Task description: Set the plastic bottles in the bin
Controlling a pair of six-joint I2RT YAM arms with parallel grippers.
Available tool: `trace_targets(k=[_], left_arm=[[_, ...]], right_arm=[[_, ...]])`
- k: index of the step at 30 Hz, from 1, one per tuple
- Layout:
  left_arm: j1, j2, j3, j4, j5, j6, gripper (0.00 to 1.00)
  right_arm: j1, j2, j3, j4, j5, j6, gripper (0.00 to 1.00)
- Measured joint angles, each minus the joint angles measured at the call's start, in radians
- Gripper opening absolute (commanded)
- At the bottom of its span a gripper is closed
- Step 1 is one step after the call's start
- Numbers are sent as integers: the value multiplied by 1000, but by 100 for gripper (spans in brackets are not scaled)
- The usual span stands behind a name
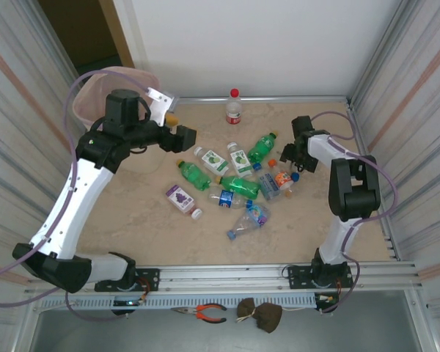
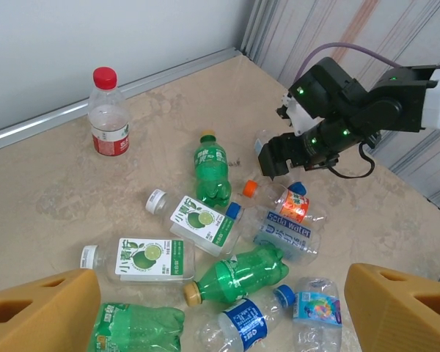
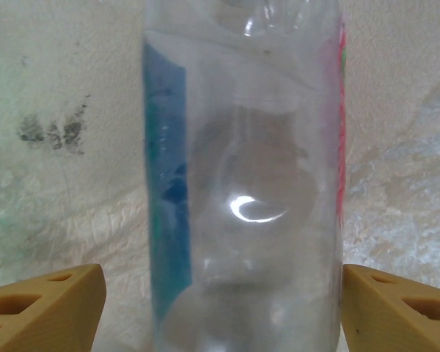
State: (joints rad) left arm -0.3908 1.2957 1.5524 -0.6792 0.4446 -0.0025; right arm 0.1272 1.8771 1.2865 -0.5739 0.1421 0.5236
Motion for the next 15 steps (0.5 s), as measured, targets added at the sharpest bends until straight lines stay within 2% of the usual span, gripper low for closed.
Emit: trace_targets(k=[15], left_arm=[[-11, 0, -16, 27, 0, -3, 87]], right_arm=[[5, 32, 8, 2, 24, 16, 61]])
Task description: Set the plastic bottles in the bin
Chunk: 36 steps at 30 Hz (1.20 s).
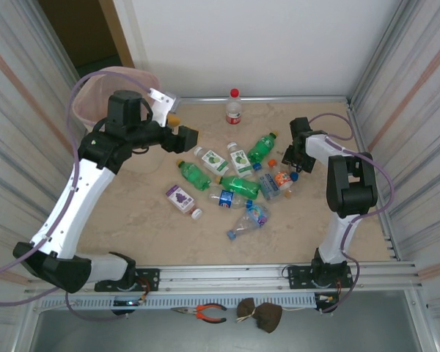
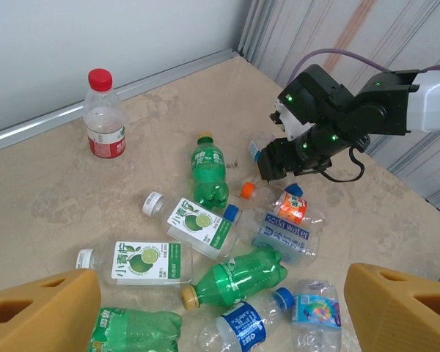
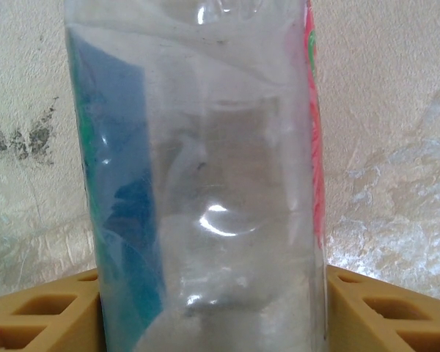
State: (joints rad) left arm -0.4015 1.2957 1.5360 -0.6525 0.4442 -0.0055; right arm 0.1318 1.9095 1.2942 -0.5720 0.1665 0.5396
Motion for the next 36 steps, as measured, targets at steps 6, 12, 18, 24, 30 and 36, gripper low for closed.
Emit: trace_targets(k=[6, 12, 18, 24, 30, 36], left_arm=[[0, 0, -10, 7, 0, -7, 86], [0, -1, -23, 29, 0, -25, 85], [-5, -8, -43, 84, 10, -48, 84], [-11, -28, -78, 182, 60, -77, 83], [-11, -54, -116, 295, 118, -108, 84], [-24, -70, -132, 398, 155, -135, 84]], right_arm=[[0, -6, 0, -3, 21, 0, 60], [-4, -100, -26, -5, 33, -2, 59], [-27, -258, -62, -2, 18, -45, 60], [-29, -452, -129, 45, -103, -109, 60], [-19, -625, -184, 124, -302, -187, 59], [32, -771, -211, 213, -511, -232, 59]])
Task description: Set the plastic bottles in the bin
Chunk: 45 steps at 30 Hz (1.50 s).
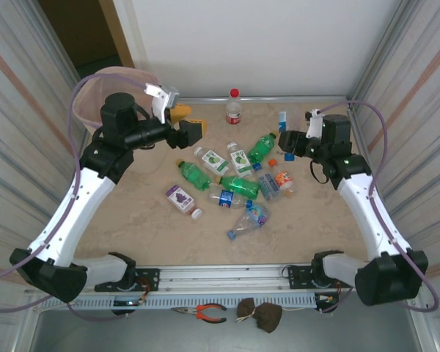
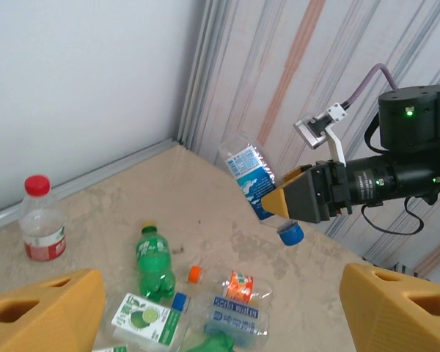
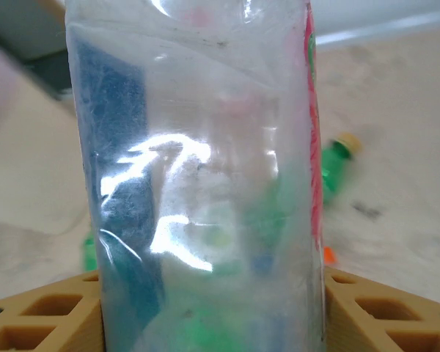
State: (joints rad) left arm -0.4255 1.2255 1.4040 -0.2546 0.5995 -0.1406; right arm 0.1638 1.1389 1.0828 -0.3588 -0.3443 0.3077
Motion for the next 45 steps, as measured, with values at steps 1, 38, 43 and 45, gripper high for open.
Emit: trace_targets(k=[1, 38, 43, 45], left_arm=[[-5, -3, -2, 16, 8, -1, 84], [-400, 51, 161, 241, 182, 81, 81], [-400, 52, 161, 242, 198, 93, 76], [-400, 52, 161, 241, 208, 95, 75]], right_arm=[[14, -19, 0, 16, -29, -8, 59], [472, -224, 71, 397, -390, -108, 62], [483, -227, 73, 400, -388, -111, 62], [489, -230, 73, 404, -385, -110, 62]])
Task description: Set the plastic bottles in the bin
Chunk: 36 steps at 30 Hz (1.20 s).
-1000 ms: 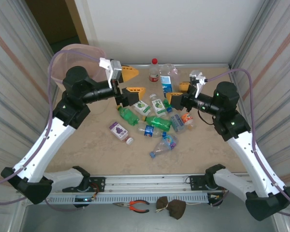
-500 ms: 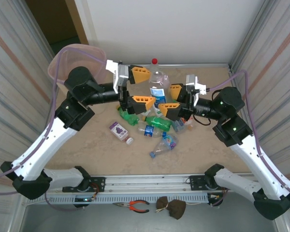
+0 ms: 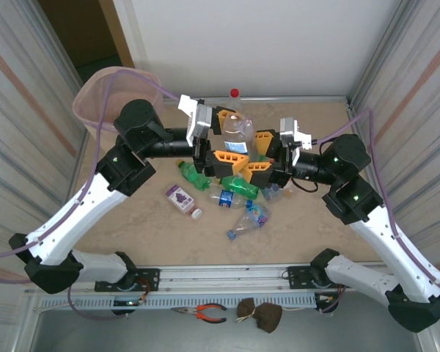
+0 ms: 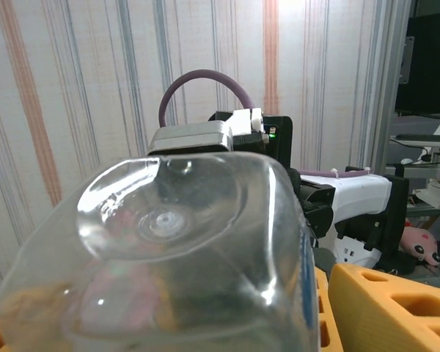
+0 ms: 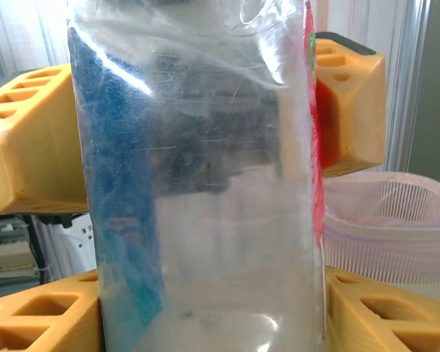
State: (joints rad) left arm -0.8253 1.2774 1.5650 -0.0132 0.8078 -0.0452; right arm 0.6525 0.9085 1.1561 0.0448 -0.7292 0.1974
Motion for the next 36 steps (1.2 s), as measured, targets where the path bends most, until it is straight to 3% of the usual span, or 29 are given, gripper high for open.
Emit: trace_targets(k=[8, 27, 33, 36], left_arm=[[0, 0, 0, 0, 55, 8, 70], [0, 0, 0, 11, 90, 17, 45], [0, 0, 0, 10, 89, 20, 52], [0, -1, 0, 7, 78, 25, 54]], right_arm=[[34, -1, 12, 19, 3, 0, 62], [68, -2, 22, 19, 29, -26, 62], [70, -3, 23, 14, 46, -28, 68], [73, -8, 23, 3, 61, -39, 77]])
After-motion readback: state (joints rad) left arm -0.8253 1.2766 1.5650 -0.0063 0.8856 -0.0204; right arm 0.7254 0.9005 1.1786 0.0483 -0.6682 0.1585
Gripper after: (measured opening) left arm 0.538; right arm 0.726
